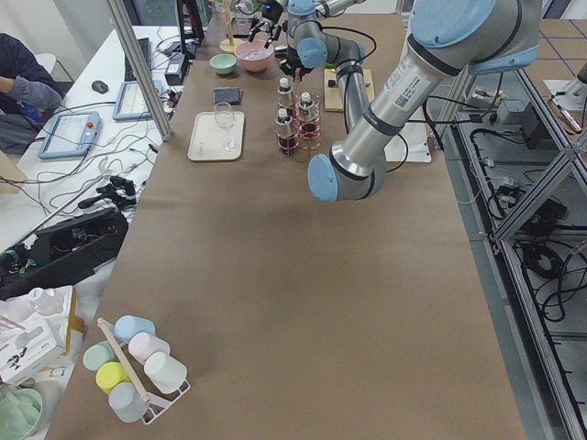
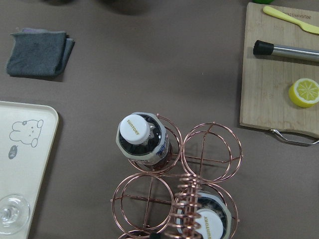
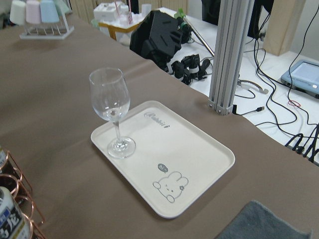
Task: Take tea from basket to plate
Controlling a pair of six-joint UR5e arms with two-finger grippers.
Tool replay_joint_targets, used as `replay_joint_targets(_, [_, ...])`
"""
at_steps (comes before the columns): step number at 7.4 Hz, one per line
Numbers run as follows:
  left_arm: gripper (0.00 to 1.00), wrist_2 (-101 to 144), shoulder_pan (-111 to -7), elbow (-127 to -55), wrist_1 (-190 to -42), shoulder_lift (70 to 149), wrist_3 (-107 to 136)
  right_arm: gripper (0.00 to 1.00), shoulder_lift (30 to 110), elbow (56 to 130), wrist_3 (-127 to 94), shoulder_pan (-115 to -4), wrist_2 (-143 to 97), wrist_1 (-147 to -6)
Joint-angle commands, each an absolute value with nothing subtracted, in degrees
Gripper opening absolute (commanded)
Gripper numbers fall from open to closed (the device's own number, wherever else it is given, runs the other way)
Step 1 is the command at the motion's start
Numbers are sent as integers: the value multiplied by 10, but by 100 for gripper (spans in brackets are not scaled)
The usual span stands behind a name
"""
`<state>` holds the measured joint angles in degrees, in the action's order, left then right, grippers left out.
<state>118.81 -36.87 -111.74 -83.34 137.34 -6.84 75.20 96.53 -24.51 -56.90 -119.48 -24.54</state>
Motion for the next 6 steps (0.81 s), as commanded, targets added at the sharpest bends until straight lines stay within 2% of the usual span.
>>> replay_joint_targets(1, [0, 1189, -367, -1111, -834, 1378, -58, 100, 755, 901, -379, -541, -1135, -58])
replay_joint_targets(3, [0, 1189, -364, -1096, -834, 1391, -55, 100, 743, 868, -423, -495, -1064, 16])
replay_joint_targets(6, [0, 1190, -362, -1070, -836, 1419, -27, 100, 729, 896, -418, -451, -1031, -54])
